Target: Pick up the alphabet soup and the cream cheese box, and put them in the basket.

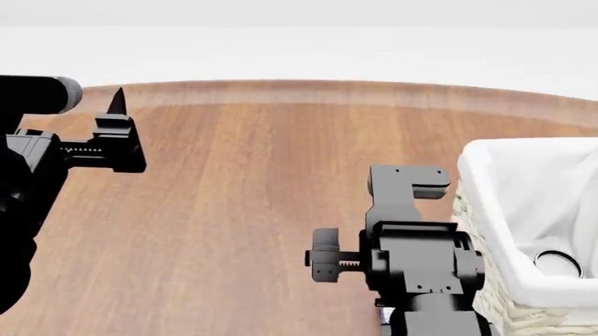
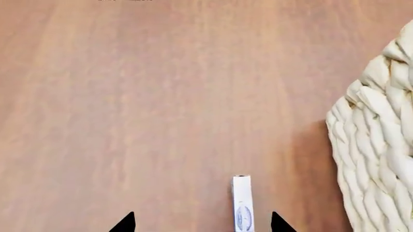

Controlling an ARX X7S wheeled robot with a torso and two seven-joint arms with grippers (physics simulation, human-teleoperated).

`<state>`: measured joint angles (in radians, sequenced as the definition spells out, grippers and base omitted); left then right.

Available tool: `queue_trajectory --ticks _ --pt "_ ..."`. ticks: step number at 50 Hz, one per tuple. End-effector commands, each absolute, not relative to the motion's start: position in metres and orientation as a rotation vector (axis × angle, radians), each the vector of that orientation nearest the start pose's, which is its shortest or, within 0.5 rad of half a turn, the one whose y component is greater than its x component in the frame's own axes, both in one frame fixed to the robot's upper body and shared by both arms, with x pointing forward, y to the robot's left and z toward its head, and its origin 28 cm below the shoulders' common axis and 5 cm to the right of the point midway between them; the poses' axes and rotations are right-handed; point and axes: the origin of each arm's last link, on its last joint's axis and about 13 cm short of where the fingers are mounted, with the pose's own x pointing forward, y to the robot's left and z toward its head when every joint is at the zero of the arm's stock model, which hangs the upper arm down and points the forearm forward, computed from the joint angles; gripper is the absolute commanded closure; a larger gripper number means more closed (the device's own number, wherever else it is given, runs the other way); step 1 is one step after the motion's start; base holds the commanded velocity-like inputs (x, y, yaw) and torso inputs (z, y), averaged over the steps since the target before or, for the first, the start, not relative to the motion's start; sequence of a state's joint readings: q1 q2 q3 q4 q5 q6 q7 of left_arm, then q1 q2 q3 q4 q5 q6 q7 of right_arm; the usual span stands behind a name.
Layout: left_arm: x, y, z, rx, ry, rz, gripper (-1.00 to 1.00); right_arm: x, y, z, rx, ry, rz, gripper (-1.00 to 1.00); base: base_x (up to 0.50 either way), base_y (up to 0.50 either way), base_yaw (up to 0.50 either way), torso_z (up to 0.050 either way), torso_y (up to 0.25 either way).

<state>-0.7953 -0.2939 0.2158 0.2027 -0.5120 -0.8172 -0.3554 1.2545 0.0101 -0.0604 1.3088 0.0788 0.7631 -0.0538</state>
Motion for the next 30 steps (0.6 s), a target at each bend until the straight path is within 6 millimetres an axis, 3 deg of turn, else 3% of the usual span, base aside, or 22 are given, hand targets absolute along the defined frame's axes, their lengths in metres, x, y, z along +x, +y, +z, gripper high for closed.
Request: queue_trajectory --ticks 1,30 --pt "0.3163 0.2151 0.2132 0.014 -0.078 -0.013 -1.0 0.3908 -0.1062 0.1209 0.068 0.813 0.015 -1.0 0.0 0.0 0.0 0.0 0.0" --pt "0.3161 0.215 0.2112 0.018 -0.081 -0.014 -1.0 0.3891 -0.1141 0.1171 0.087 0.82 -0.036 -1.0 0.0 0.0 0.0 0.0 0.0"
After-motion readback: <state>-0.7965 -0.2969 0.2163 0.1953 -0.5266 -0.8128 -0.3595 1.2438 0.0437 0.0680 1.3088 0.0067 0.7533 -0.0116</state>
